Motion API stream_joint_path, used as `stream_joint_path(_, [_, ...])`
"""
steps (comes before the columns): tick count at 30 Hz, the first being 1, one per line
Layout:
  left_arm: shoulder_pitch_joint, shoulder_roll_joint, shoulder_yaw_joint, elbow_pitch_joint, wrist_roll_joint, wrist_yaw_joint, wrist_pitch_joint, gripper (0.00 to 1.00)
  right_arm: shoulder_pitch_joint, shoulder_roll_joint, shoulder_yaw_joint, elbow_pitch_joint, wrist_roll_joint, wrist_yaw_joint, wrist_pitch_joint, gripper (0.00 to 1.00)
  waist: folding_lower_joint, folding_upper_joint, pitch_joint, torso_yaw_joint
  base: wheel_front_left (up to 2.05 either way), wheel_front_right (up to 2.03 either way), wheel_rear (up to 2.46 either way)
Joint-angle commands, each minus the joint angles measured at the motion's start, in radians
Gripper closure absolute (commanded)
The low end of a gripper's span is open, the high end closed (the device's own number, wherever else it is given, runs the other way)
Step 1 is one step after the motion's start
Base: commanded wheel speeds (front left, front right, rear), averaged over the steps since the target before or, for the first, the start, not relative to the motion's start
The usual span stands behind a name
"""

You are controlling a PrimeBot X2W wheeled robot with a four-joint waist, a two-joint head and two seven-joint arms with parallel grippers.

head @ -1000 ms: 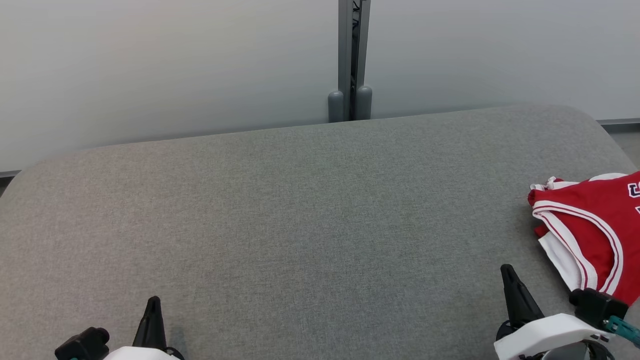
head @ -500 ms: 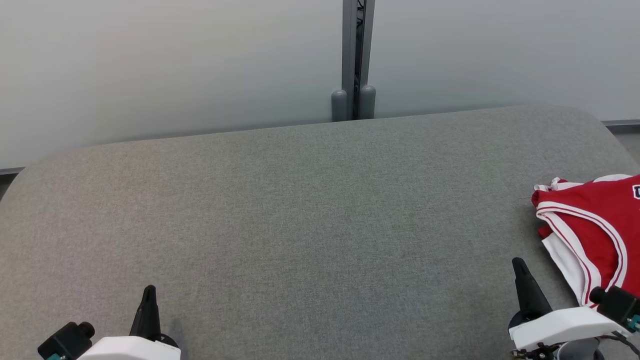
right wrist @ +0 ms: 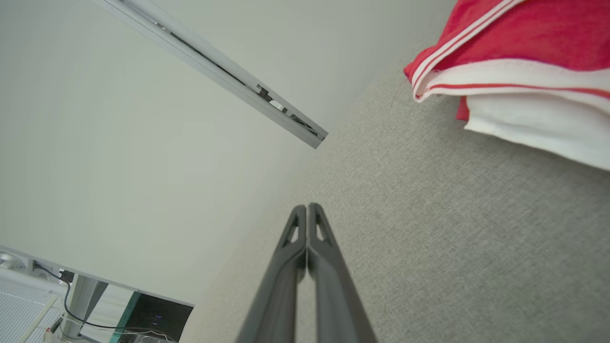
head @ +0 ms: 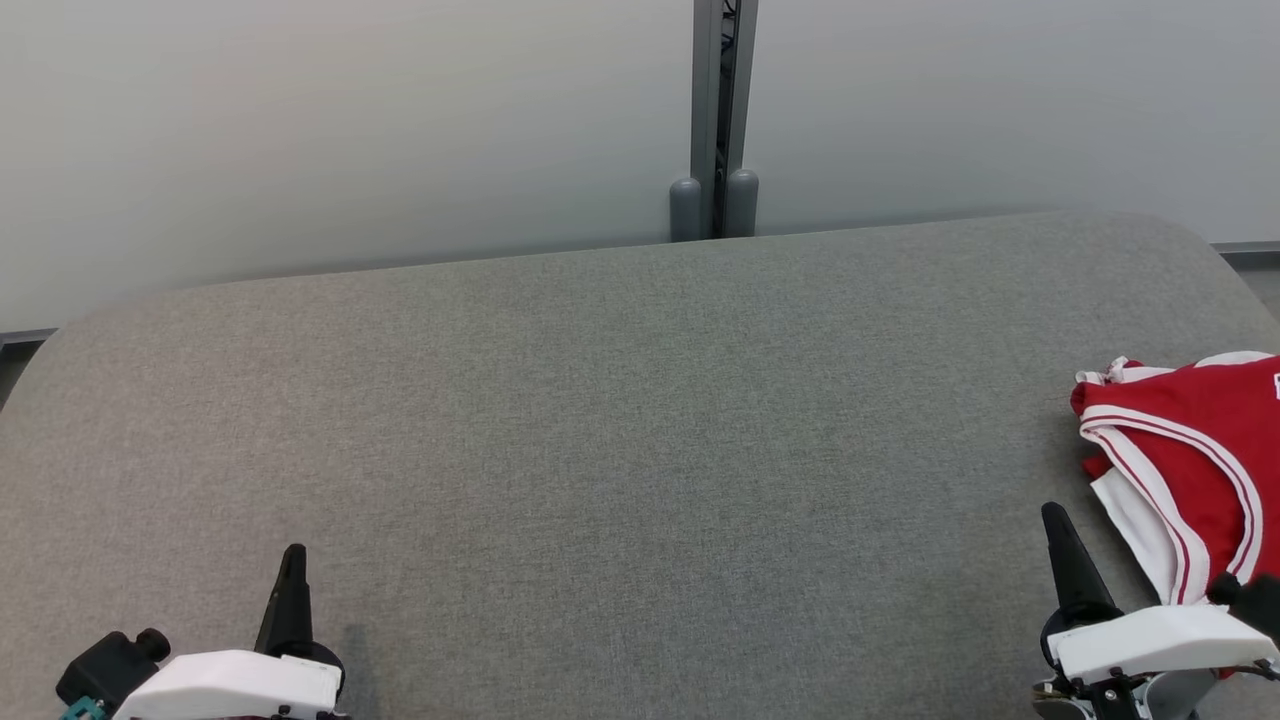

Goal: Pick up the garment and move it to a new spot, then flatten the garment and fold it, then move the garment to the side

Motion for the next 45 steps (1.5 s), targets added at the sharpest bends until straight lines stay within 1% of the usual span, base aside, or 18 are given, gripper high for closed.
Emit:
stream_joint_path(1, [-0.032, 0.007, 0.007, -0.015, -0.029, -0.007, 0.005, 1.0, -0.024, -0.009, -0.009, -0.017, 0.032, 0.0, 0.01, 1.0, 0.0, -0.0001, 0.0, 0.001, 0.0, 0.0, 0.0])
stream_joint_path(9, [-0.044, 0.008, 0.016, -0.025, -0.129, -0.023, 0.031, 1.0, -0.024, -0.01, -0.026, -0.031, 0.133, 0.0, 0.036, 1.0, 0.0, -0.0001, 0.002, 0.006, 0.0, 0.0, 0.0])
stream_joint_path(20, [-0.056, 0.009, 0.026, -0.037, -0.241, -0.038, 0.061, 1.0, -0.025, -0.01, -0.044, -0.047, 0.245, 0.0, 0.065, 1.0, 0.0, -0.0001, 0.003, 0.013, 0.0, 0.0, 0.0])
stream_joint_path(41, [-0.079, 0.01, 0.042, -0.055, -0.427, -0.065, 0.108, 1.0, -0.029, -0.012, -0.075, -0.072, 0.433, 0.0, 0.114, 1.0, 0.0, -0.0001, 0.007, 0.026, 0.0, 0.0, 0.0])
stream_joint_path(45, [-0.083, 0.01, 0.044, -0.058, -0.449, -0.067, 0.114, 1.0, -0.028, -0.012, -0.079, -0.076, 0.457, 0.0, 0.12, 1.0, 0.0, -0.0001, 0.007, 0.028, 0.0, 0.0, 0.0])
